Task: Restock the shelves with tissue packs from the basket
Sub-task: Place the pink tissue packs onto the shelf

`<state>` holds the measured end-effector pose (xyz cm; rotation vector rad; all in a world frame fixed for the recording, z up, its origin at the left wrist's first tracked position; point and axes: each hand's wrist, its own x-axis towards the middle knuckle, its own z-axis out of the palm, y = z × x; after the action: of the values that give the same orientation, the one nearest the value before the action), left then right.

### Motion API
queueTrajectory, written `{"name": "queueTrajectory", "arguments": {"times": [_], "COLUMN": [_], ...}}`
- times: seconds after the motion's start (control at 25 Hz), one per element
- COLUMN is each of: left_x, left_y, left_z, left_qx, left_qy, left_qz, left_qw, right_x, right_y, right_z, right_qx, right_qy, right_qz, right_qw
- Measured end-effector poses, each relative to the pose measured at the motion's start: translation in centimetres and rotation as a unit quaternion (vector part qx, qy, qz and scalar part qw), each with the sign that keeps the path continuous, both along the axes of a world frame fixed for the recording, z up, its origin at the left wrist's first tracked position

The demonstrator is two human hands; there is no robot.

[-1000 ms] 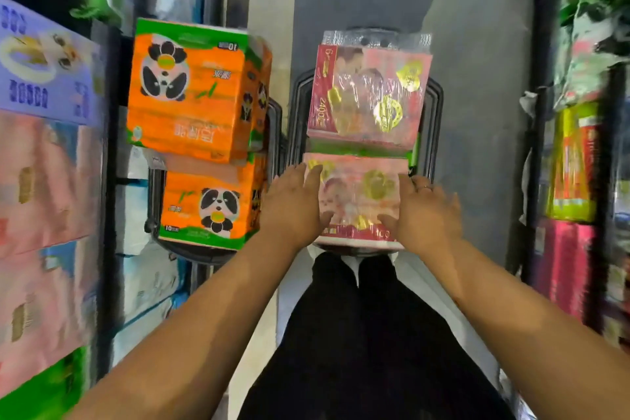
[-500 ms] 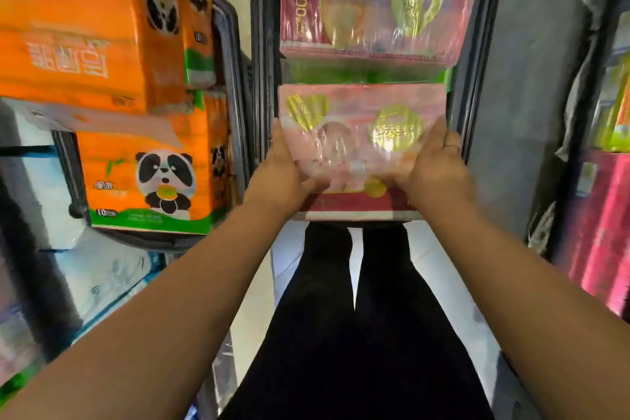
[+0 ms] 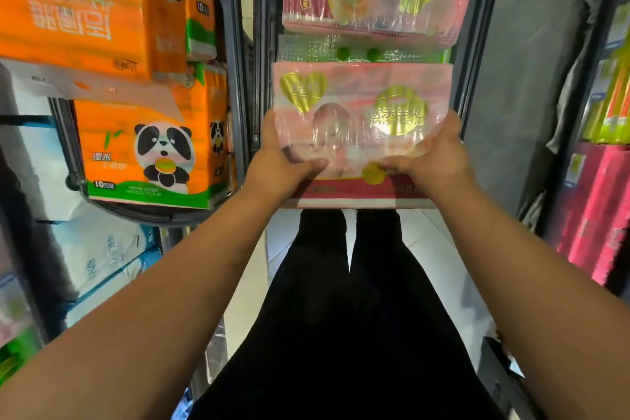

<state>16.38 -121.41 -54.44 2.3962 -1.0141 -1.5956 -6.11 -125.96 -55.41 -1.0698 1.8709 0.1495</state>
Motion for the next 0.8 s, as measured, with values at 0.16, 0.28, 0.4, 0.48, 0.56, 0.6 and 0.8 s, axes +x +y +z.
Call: {"name": "queueTrajectory", "arguments": {"times": [0.16,0.28,0.4,0.48,0.56,0.6,0.8], "left_x": [0.1,0.2,0.4,0.7,1.0,1.2,2.5], "left_y": [2.4,4.2,5.9,7.1,8.9,9.8,15.0], "left_z": [4.5,8.8,14.2,18.0,21.3,23.0,29.4], "left_qx": [-0.036,-0.066,-0.119,-0.153,-0.172,-0.180,-0.221], "left_qy": [0.020,0.029,0.008,-0.015,-0.026,-0.030,-0.059], "left_qz": [0.057,0.109,0.154,0.177,0.215,0.236,0.360], "left_qw": [0.998,0.991,0.981,0.972,0.961,0.954,0.905], "right_x": [-0.1,0.0,0.8,1.5,2.6,3.3,7.9], "right_y": [0.5,0.5,0.6,0.7,0.8,0.9,2.4], "right_z": [4.7,8.7,13.7,17.2,20.6,22.3,29.7], "right_qx": [-0.049,-0.067,-0.100,-0.108,-0.114,-0.123,-0.177], "right_qy": [-0.047,-0.075,-0.117,-0.133,-0.154,-0.164,-0.215], "right_qz": [0.027,0.052,0.061,0.065,0.087,0.107,0.214], "right_qw": [0.997,0.994,0.986,0.983,0.978,0.973,0.936]}}
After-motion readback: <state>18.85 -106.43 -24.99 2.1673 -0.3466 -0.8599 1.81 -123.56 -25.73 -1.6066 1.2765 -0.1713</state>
